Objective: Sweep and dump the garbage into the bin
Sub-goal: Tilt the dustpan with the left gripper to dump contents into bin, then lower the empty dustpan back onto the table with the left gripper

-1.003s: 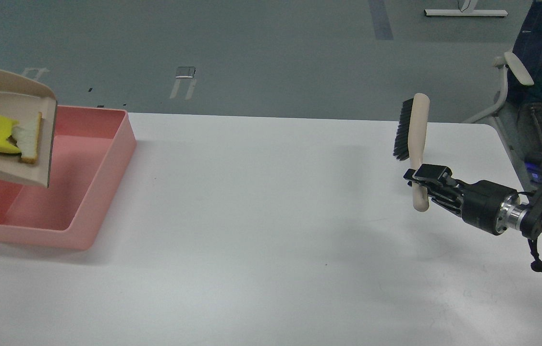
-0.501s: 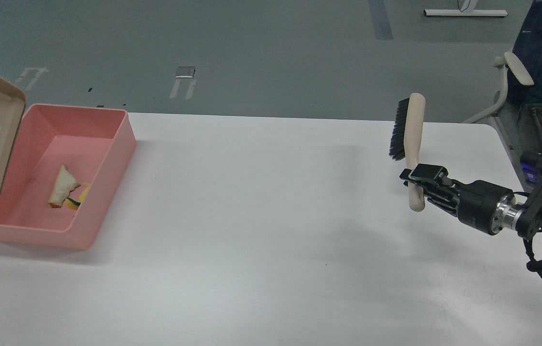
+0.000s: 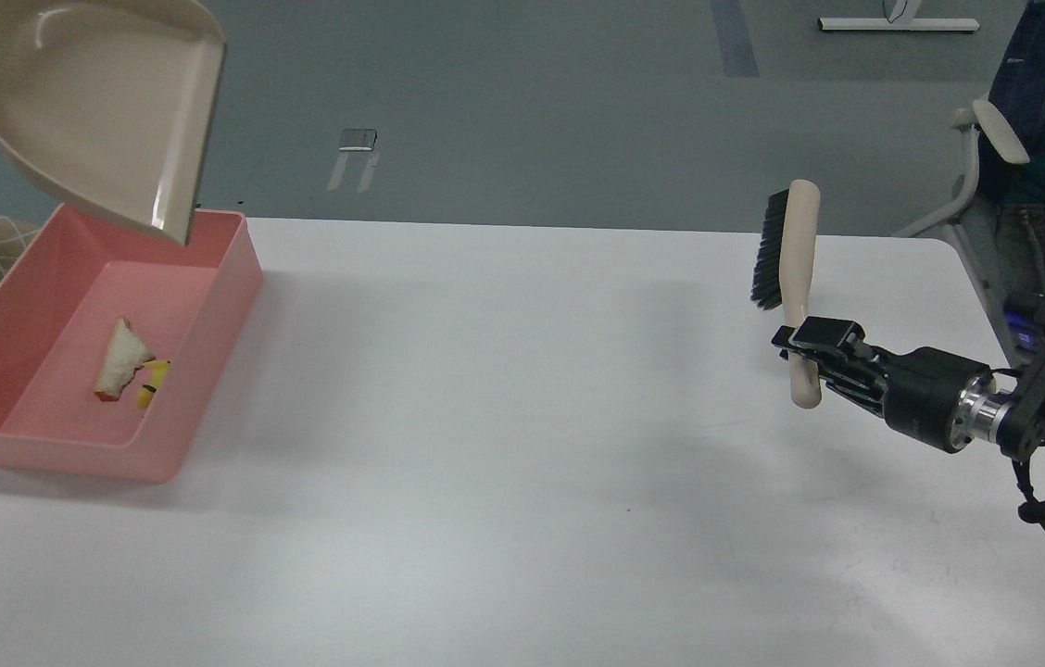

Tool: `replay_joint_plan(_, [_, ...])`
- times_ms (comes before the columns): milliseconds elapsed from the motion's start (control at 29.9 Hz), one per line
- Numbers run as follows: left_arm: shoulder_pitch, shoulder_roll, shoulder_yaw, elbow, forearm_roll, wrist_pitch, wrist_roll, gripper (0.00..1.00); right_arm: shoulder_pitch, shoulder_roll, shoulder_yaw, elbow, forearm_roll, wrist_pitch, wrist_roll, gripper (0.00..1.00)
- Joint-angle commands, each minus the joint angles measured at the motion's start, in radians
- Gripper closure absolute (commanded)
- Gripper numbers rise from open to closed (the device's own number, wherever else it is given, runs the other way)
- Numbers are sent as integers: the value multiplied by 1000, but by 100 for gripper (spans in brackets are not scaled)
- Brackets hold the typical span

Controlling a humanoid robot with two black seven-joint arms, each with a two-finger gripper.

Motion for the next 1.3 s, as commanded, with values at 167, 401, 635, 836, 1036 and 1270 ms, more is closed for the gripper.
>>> replay_joint_plan(167, [-44,-249,0,-97,-5,75,89,100,8,-9,-2,5,-2,8,0,100])
replay_joint_plan(401, [-8,-473,19,-89,-22,156,101,100,5,-9,-6,5,-8,8,0,100])
replay_joint_plan(635, [77,-689,20,-69,4,252,95,100,-1,-9,-14,5,-49,11,0,100])
replay_joint_plan(836, [123,-833,22,9,104,270,88,100,-7,-9,-15,5,-52,14,0,100])
replay_joint_plan(1036, [141,-915,26,101,184,275,74,100,-3,-13,-41,5,-95,14,0,100])
replay_joint_plan(1270, [179,-918,91,129,366,276,66,100,11,-35,-80,12,-100,103,2,100])
